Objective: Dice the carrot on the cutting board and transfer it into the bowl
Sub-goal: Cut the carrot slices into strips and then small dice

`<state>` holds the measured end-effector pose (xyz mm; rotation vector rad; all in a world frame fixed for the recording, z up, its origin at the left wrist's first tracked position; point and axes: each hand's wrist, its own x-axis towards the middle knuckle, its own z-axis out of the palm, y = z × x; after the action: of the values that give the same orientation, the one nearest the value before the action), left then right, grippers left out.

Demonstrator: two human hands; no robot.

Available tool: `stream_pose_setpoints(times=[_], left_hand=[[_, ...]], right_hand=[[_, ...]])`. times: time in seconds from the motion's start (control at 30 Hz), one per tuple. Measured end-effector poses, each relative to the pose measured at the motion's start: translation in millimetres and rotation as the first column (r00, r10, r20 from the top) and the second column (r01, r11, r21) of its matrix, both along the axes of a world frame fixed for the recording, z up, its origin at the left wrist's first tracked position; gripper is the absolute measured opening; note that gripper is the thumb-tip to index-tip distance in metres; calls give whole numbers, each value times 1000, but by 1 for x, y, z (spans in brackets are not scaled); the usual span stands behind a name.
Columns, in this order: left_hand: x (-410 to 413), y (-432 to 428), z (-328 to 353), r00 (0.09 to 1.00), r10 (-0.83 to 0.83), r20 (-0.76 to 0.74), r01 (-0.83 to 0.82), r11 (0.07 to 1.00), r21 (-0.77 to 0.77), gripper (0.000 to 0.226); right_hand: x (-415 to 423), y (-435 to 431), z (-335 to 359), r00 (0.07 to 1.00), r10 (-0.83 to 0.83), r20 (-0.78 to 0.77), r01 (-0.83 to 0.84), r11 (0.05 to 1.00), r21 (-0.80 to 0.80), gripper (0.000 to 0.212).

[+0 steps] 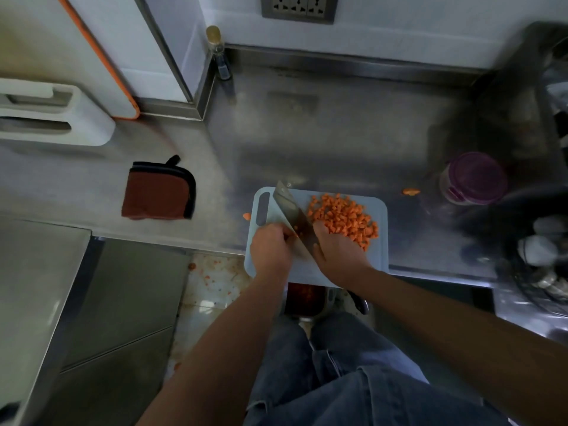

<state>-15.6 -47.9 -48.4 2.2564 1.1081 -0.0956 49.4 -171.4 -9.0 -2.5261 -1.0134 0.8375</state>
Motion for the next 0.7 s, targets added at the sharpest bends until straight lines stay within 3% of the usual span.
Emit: stream_pose_setpoints(times=[0.3,0.5,0.7], left_hand=[[0,1,-1,996,-79,-37,81,995,57,19],[-7,13,3,986,-167,17,165,985,54,14],[-7,18,-1,983,-184,24,183,982,36,9]], right_hand=[[-1,11,-8,1000,-21,-20,20,999,-41,30],[3,9,-12,992,-123,-18,124,991,42,31],[4,5,-11,995,-102,-5,102,989,105,36]])
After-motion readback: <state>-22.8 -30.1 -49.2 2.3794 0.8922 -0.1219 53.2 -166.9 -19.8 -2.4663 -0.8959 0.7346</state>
